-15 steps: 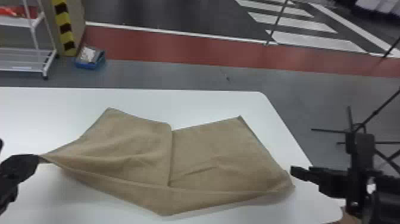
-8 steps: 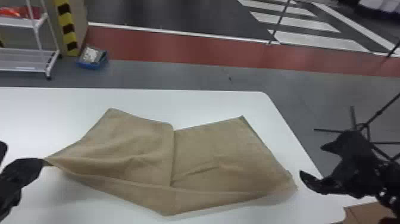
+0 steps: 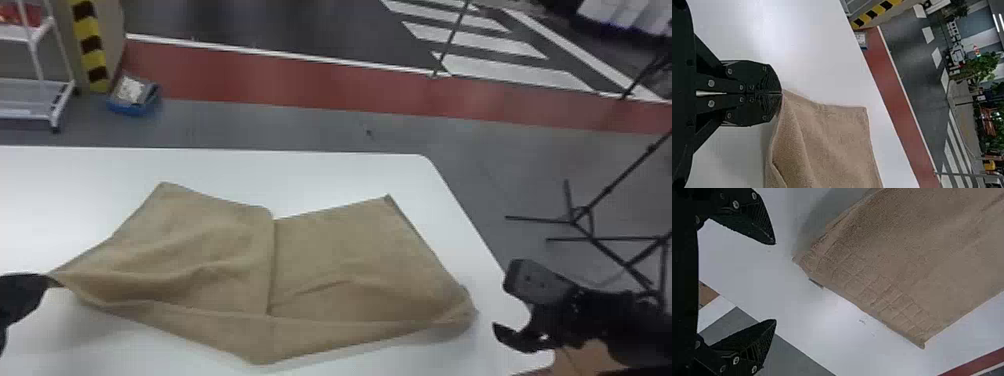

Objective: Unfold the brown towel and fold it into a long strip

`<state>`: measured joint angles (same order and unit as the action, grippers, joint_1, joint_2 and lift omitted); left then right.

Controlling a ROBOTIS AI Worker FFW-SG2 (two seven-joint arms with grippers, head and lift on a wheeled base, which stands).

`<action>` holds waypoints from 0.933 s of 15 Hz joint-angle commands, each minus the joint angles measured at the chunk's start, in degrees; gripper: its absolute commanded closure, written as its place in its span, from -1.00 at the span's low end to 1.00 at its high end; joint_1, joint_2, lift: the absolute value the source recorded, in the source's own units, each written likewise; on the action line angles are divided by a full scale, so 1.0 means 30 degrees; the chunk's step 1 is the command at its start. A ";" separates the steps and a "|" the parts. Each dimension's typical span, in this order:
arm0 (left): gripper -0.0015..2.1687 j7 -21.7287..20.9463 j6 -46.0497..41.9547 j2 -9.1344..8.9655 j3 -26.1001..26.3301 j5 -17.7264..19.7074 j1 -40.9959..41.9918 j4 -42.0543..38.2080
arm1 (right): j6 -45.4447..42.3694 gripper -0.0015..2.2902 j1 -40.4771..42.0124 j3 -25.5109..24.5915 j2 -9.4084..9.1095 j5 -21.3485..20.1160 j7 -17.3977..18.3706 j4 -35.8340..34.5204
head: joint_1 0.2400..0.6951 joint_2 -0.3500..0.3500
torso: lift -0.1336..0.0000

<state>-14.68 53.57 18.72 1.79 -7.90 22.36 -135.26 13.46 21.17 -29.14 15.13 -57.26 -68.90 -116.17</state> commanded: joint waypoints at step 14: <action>0.22 0.0001 0.0000 0.0030 -0.0071 -0.0003 0.0164 -0.0001 | 0.1653 0.64 -0.1928 0.2009 0.0143 -0.0571 -0.2141 0.1720 | 1.00 -0.77 | -0.84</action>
<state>-14.68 53.57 18.81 1.68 -7.91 22.85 -135.26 17.21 15.38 -22.32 15.56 -59.78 -75.04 -110.72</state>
